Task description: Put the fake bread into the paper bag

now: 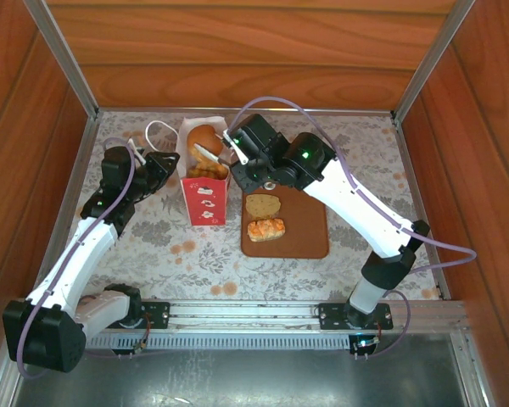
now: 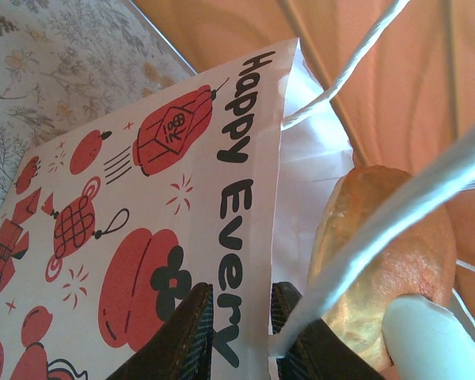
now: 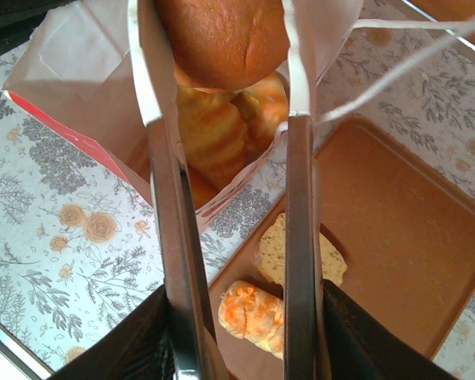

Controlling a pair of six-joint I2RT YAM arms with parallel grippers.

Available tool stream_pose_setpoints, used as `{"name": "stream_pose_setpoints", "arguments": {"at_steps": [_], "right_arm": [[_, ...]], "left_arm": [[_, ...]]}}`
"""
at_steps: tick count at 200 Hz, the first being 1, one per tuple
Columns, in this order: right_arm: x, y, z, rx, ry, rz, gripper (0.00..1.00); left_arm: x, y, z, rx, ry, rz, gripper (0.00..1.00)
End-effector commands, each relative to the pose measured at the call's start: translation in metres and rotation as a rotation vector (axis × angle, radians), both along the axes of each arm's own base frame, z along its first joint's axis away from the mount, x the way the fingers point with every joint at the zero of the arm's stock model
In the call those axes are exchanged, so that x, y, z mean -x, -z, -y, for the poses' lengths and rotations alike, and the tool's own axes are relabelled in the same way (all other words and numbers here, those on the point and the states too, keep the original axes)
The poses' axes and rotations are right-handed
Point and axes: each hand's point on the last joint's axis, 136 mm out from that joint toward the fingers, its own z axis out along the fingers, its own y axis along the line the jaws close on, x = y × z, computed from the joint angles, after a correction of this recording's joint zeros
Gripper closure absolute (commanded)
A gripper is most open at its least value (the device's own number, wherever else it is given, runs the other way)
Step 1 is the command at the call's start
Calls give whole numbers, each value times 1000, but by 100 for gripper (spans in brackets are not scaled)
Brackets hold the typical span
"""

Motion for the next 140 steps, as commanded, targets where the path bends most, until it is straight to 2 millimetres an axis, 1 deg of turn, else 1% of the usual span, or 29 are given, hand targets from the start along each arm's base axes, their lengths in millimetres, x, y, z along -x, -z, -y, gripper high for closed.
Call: {"name": "stream_pose_setpoints", "arguments": {"at_steps": [1, 23, 65, 140], "right_arm": [[-8, -9, 3, -8, 46, 41, 51], [-8, -9, 0, -12, 42, 37, 46], [-7, -17, -3, -40, 30, 44, 41], [-4, -30, -3, -80, 18, 60, 42]], "left_arm": [[4, 1, -1, 2, -9, -4, 74], [5, 1, -2, 1, -11, -3, 74], [5, 0, -2, -2, -11, -3, 74], [4, 0, -1, -3, -6, -3, 74]]}}
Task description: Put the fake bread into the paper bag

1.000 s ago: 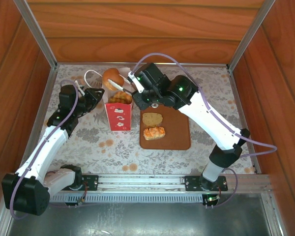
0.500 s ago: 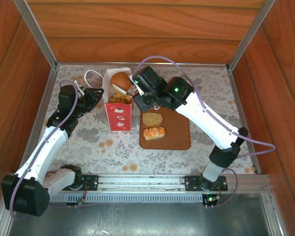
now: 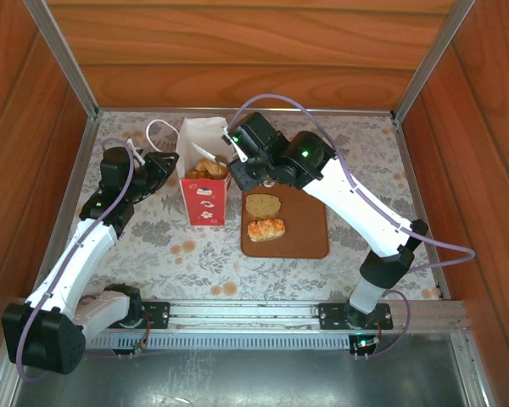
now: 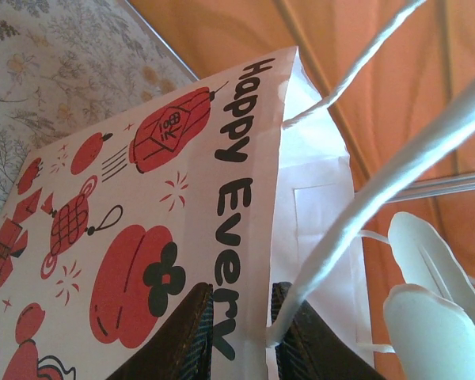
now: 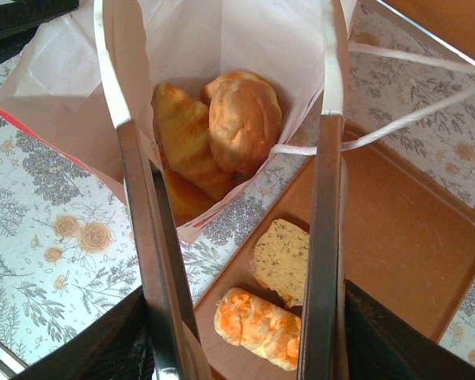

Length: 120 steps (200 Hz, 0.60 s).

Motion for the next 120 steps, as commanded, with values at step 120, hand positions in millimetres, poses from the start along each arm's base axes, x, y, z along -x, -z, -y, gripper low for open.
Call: {"name": "stream_pose_setpoints", "arguments": {"at_steps": [120], "right_arm": [[41, -70, 37, -251, -45, 69, 43]], "left_arm": [[4, 1, -3, -16, -12, -6, 62]]}}
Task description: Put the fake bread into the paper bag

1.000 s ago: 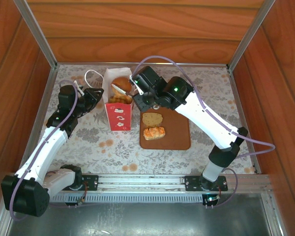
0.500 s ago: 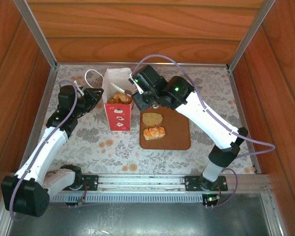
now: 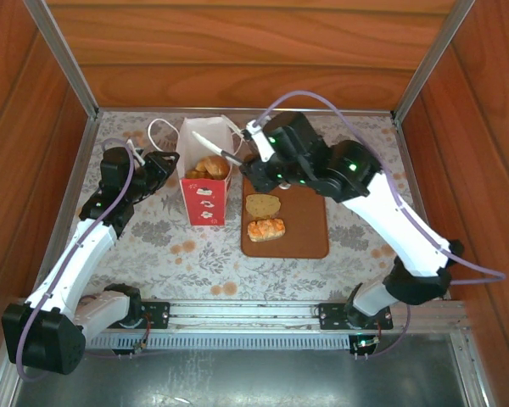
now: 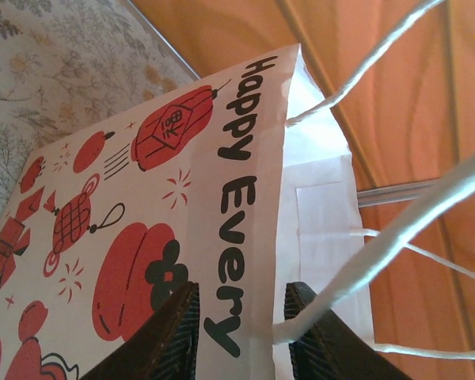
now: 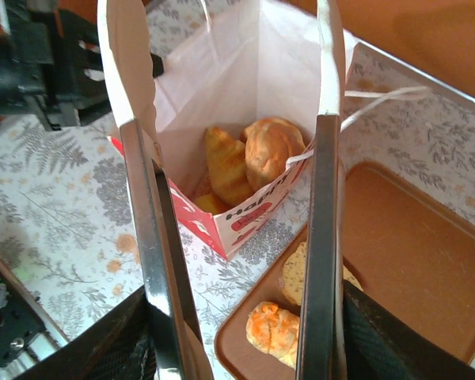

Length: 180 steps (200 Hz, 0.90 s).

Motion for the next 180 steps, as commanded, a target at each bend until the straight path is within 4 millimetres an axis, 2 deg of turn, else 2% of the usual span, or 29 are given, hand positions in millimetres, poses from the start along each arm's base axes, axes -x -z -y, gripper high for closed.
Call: {"name": "stream_pose_setpoints", "arguments": {"at_steps": [1, 50, 82, 102, 122, 144, 180], "right_arm": [[8, -9, 12, -46, 12, 12, 43], [28, 6, 72, -18, 135, -3, 43], [47, 26, 110, -33, 223, -61, 44], [57, 50, 132, -24, 296, -116, 44], [66, 80, 145, 1, 349, -176, 44], [70, 119, 157, 52, 425, -247, 42], [74, 173, 149, 60, 460, -401, 43]], "left_arm": [[4, -1, -3, -11, -12, 0, 62], [2, -4, -8, -32, -24, 12, 53], [0, -7, -14, -38, -41, 15, 48], [-3, -11, -17, -45, -49, 25, 45], [-4, -12, -18, -51, -52, 27, 41], [-5, -10, -19, -53, -53, 22, 30], [-4, -9, -21, -60, -55, 22, 23]]}}
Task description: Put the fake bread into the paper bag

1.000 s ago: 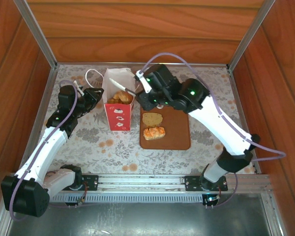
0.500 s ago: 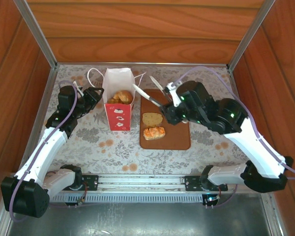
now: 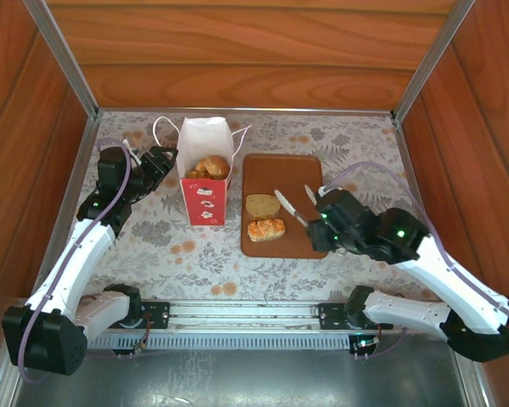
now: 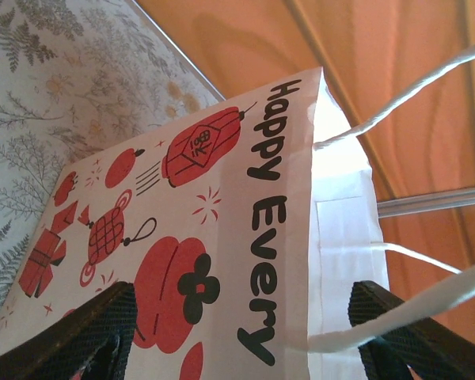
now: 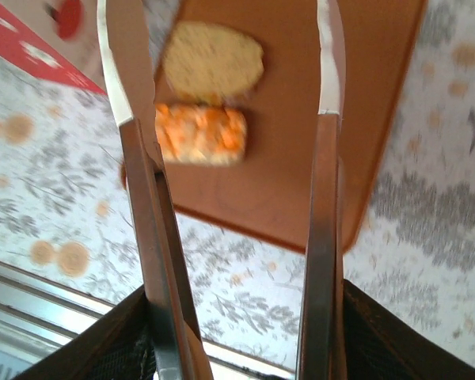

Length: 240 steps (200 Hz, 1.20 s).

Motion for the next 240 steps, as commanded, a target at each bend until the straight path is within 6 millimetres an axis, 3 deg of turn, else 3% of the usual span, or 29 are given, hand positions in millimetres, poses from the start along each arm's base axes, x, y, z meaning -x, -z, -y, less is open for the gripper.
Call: {"name": "stream_pose_setpoints", "arguments": {"at_steps": [1, 62, 88, 136, 176, 221, 240], "right_arm": [[-1, 21, -8, -71, 74, -80, 43], [10, 71, -19, -179, 77, -287, 42], [14, 77, -30, -254, 46, -334, 41], [13, 85, -31, -222, 38, -372, 39], [9, 77, -27, -133, -33, -353, 39], [1, 52, -18, -35, -166, -250, 40], [1, 36, -32, -93, -246, -221, 41]], "left_arm": [[-2, -12, -5, -11, -14, 23, 23], [1, -10, -5, -17, -2, 26, 20], [3, -10, -6, -20, -6, 30, 20], [3, -12, -7, -20, -2, 37, 20], [5, -12, -10, -28, -12, 46, 20], [8, -14, -15, -41, -20, 53, 20], [10, -14, -19, -55, -30, 58, 20]]}}
